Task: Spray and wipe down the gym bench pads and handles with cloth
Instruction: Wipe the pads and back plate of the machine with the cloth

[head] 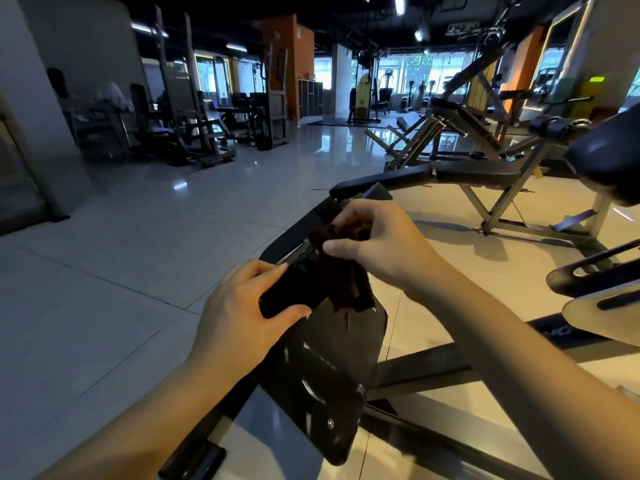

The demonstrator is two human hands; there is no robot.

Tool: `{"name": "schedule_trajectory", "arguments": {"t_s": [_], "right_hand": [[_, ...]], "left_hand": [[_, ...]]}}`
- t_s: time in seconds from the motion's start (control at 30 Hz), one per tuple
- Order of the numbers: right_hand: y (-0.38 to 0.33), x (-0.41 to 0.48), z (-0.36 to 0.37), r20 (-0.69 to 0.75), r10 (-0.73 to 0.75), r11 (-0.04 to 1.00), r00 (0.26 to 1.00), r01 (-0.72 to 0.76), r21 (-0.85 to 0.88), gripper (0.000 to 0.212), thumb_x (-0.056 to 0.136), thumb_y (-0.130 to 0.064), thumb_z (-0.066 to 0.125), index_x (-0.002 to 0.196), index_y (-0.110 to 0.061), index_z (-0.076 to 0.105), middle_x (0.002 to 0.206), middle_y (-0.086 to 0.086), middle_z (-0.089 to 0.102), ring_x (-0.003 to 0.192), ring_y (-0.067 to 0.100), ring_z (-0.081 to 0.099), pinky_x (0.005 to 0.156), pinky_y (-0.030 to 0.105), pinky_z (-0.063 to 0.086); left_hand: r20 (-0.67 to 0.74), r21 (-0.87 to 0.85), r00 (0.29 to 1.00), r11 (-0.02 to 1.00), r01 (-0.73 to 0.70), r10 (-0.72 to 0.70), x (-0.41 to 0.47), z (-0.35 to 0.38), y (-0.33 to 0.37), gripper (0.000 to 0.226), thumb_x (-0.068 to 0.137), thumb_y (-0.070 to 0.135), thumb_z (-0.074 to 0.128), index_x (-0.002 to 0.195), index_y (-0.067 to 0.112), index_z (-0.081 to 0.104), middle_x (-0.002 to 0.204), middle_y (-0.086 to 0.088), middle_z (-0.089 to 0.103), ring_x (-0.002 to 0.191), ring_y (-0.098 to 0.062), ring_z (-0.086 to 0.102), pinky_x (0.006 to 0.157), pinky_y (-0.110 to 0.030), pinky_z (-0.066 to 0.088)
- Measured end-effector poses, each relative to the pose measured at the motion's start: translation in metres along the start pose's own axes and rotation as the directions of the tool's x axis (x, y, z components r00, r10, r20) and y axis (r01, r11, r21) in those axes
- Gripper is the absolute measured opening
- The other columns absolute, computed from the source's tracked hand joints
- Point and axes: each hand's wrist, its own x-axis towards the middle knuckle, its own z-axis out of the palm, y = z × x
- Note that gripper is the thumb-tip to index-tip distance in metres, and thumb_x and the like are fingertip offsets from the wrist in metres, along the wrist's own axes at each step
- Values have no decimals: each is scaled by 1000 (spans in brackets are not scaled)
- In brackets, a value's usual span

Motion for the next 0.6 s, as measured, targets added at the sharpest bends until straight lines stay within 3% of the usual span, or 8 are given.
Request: {"name": "schedule_trajectory", "arguments": {"t_s": [0.13,0.2,0.33,0.4,0.5,0.6], "right_hand": [[31,13,-10,-327,36,990,944,-79,-119,27,89,-25,77,111,-24,62,102,-15,58,101,11,60,81,24,52],[37,12,8,-368,20,995,929,-56,-86,29,90,-22,76,114,-23,62,107,-13,58,106,11,60,84,21,53],[16,-2,39,-330,-118,986,937,71,-151,28,89,-19,77,115,-22,66,105,-14,63,101,8,61,86,27,53],[5,-7,33,-217,-117,989,969,94,-113,27,89,-21,78,113,-22,66,105,-12,65,100,8,62,84,24,53],[9,-12,11,-60,67,976,996,-53,210,24,89,-20,77,110,-17,67,107,-1,68,101,14,68,82,26,57],[30,-19,-6,-28,284,858,958,-241,454,27,89,-14,76,115,-10,67,113,11,70,108,26,69,85,36,58]], "left_hand": [[22,-5,1000,1000,20,-20,-1,0,-5,65,80,52,72,139,29,60,114,21,54,106,-5,55,84,-22,49],[31,6,999,1000,12,-12,-1,0,-5,64,81,50,69,140,28,58,116,19,54,107,-6,55,84,-23,50],[68,17,998,1000,-3,2,-2,-3,-9,58,88,40,68,143,27,55,120,19,52,108,-8,56,86,-29,55],[72,8,997,1000,-10,10,-3,-4,-11,54,91,33,68,143,29,55,118,21,52,107,-7,57,85,-28,55],[65,-27,998,999,-23,25,-6,-4,-14,51,92,26,68,142,30,55,116,25,52,107,-1,56,82,-24,54],[56,-65,998,998,-24,27,-7,-4,-14,46,93,26,69,138,30,58,115,24,54,105,2,56,81,-24,55]]}}
